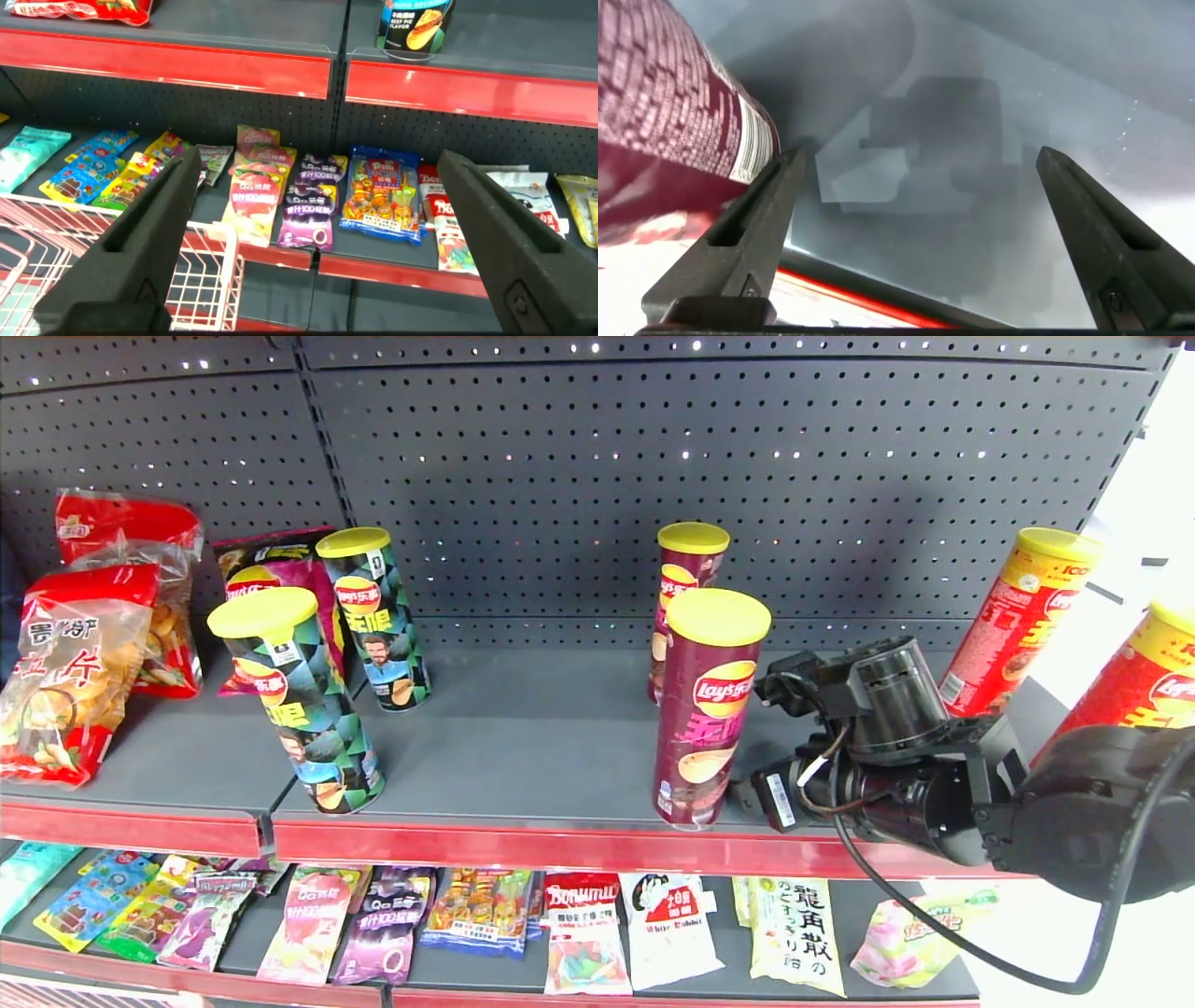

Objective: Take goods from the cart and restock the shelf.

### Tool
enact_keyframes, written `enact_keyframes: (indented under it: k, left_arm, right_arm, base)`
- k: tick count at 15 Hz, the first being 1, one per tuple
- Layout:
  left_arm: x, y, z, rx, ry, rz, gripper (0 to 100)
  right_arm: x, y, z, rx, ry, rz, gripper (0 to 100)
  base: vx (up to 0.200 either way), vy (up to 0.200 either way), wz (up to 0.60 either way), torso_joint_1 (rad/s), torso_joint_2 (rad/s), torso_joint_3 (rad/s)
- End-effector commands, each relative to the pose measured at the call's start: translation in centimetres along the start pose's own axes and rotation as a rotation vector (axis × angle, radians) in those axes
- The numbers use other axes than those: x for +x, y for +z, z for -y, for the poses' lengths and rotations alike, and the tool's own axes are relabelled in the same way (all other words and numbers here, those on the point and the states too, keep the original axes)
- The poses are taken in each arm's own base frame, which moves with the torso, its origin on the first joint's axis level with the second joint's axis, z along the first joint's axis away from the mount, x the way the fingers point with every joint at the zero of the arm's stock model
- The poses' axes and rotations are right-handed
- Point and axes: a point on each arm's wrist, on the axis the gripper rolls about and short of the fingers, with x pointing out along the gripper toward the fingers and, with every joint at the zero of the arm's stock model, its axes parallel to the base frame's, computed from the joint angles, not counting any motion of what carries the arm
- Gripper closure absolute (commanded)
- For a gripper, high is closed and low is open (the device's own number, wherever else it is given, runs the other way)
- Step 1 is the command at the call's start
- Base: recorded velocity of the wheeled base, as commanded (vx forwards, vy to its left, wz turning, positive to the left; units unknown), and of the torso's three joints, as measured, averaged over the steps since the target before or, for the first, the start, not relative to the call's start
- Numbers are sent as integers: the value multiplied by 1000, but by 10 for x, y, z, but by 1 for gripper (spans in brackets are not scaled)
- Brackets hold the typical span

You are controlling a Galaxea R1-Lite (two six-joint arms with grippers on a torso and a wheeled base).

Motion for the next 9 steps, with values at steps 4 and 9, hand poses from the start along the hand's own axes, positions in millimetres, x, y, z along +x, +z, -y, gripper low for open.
enact_keyframes:
  k: [4,9]
  left_arm:
    - [0,0,0,0,-1,0,0]
    - [0,0,0,0,1,-1,0]
  right_arm:
    - [-3,-1,-5,-10,14,4,0]
    - [-7,-4,-10,-24,29,1,0]
  base:
    - [0,0,0,0,0,0]
    - [0,0,0,0,0,0]
